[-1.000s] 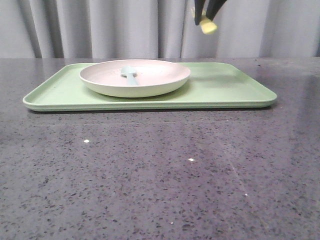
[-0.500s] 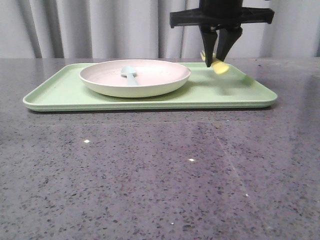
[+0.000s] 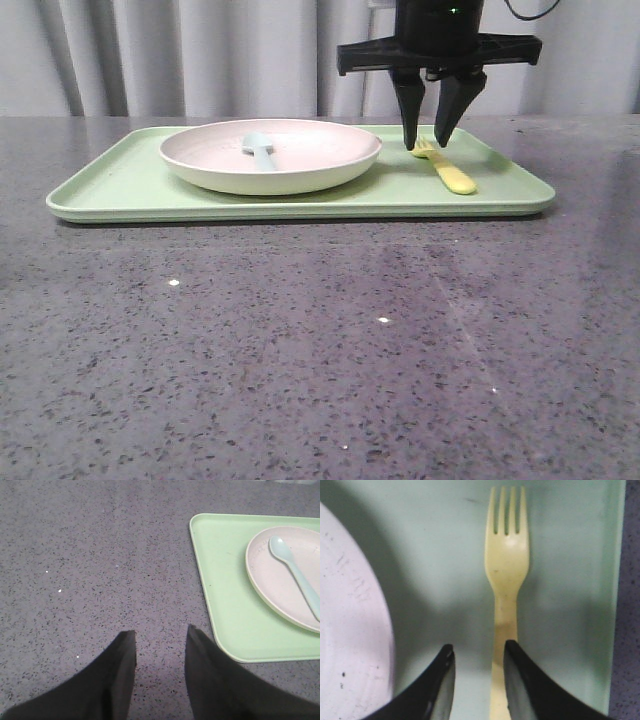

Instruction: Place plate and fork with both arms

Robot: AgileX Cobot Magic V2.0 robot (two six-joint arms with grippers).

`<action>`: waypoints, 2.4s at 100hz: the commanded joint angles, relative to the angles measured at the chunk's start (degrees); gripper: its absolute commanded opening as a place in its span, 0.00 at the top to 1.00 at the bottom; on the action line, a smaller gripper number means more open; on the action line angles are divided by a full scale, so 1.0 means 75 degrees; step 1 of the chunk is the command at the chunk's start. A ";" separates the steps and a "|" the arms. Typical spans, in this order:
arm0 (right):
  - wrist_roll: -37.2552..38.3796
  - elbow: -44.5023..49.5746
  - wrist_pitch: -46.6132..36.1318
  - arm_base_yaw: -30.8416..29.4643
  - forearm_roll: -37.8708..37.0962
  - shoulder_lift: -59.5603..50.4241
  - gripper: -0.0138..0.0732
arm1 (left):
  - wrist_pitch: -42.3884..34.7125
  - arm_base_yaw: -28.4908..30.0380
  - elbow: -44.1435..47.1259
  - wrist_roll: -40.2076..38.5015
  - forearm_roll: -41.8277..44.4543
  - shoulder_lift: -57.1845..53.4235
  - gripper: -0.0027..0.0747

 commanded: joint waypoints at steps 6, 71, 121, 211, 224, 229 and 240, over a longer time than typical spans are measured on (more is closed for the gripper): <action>-0.0020 -0.0174 0.0699 -0.0036 -0.0120 -0.0534 0.52 | -0.0446 0.0009 -0.0207 -0.0061 -0.0092 -0.0071 0.66; 0.0005 0.2503 -0.1143 0.0282 -0.0118 -0.3187 0.52 | -0.0608 -0.0008 -0.0202 -0.0061 -0.0092 -0.0084 0.66; 0.0120 0.6982 -0.4061 0.0282 -0.0213 -0.6968 0.52 | -0.1113 -0.0008 0.0680 -0.0047 -0.0092 -0.1341 0.66; 0.0120 1.1390 -0.5552 0.0282 -0.1102 -1.3165 0.92 | -0.0965 -0.0018 0.1732 0.0240 -0.0092 -0.2966 0.99; 0.0120 1.1725 -0.5525 0.0282 -0.1130 -1.3774 0.92 | -0.0965 -0.0018 0.2072 0.0240 -0.0092 -0.3358 0.99; 0.0120 1.1825 -0.5519 0.0282 -0.1136 -1.3955 0.92 | -0.0965 -0.0018 0.2192 0.0240 -0.0092 -0.3509 0.99; 0.0120 1.1917 -0.5520 0.0282 -0.1136 -1.4229 0.92 | -0.0965 -0.0018 0.2339 0.0240 -0.0092 -0.3772 0.99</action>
